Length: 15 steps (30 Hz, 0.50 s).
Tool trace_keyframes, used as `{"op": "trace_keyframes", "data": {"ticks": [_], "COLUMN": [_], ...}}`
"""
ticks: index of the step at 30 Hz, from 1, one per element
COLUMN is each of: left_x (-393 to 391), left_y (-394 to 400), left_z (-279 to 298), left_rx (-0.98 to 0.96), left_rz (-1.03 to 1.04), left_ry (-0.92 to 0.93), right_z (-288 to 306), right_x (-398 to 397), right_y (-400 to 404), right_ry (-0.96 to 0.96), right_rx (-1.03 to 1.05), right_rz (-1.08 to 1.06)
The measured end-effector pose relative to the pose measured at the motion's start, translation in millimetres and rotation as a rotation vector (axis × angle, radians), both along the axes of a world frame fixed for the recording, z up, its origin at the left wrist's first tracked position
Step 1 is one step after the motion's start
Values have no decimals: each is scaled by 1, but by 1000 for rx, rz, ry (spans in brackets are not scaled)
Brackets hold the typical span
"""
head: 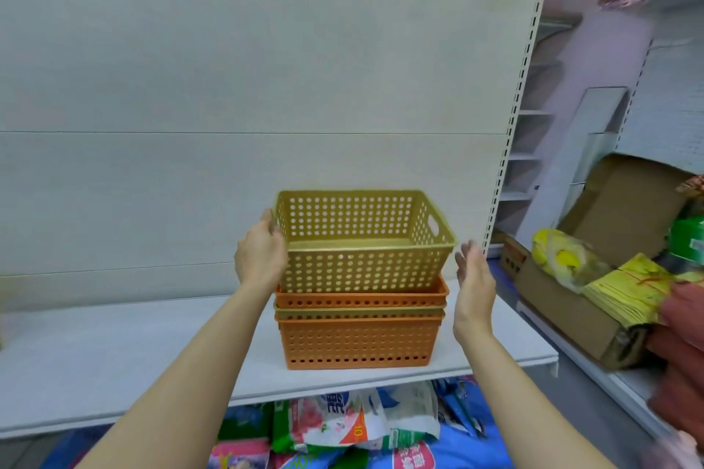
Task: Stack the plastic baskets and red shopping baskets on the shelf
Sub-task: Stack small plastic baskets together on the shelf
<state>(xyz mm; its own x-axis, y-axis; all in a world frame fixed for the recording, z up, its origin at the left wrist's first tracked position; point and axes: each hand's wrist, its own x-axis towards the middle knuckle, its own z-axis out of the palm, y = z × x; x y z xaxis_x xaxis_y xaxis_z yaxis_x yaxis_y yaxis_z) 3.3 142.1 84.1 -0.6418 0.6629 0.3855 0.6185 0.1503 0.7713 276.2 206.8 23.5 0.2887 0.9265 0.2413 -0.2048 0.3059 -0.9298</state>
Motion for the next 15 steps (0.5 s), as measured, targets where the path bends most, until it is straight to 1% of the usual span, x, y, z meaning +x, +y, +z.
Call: {"op": "trace_keyframes", "data": {"ticks": [2, 4, 7, 8, 10, 11, 12, 14, 15], "left_x": [-1, -5, -11, -11, -13, -12, -11, -3, 0], "left_y": [1, -5, -20, -25, -28, -29, -28, -30, -29], "left_z": [-11, -22, -41, -47, -62, -66, -68, -65, -62], "left_rx": [-31, -26, -24, -49, -122, -121, -102, -28, 13], "left_rz": [-57, -132, -317, -361, -381, -377, -379, -385, -379], "left_ry": [11, -26, -209, -209, -90, -68, -103, -260, -282], "right_z": [9, 7, -2, -4, -5, -6, -6, -3, 0], "right_x": [-1, -3, -4, -5, -6, -7, -8, -12, -13], "right_y": [-3, -1, -1, -2, -4, -5, -7, -8, -6], "right_ry": [-182, -327, -356, -365, -385, -387, -388, -391, -392], "right_rx": [57, 49, 16, 13, 4, 1, -1, -15, -29], "right_rz": [57, 62, 45, 43, 34, 31, 36, 42, 40]}}
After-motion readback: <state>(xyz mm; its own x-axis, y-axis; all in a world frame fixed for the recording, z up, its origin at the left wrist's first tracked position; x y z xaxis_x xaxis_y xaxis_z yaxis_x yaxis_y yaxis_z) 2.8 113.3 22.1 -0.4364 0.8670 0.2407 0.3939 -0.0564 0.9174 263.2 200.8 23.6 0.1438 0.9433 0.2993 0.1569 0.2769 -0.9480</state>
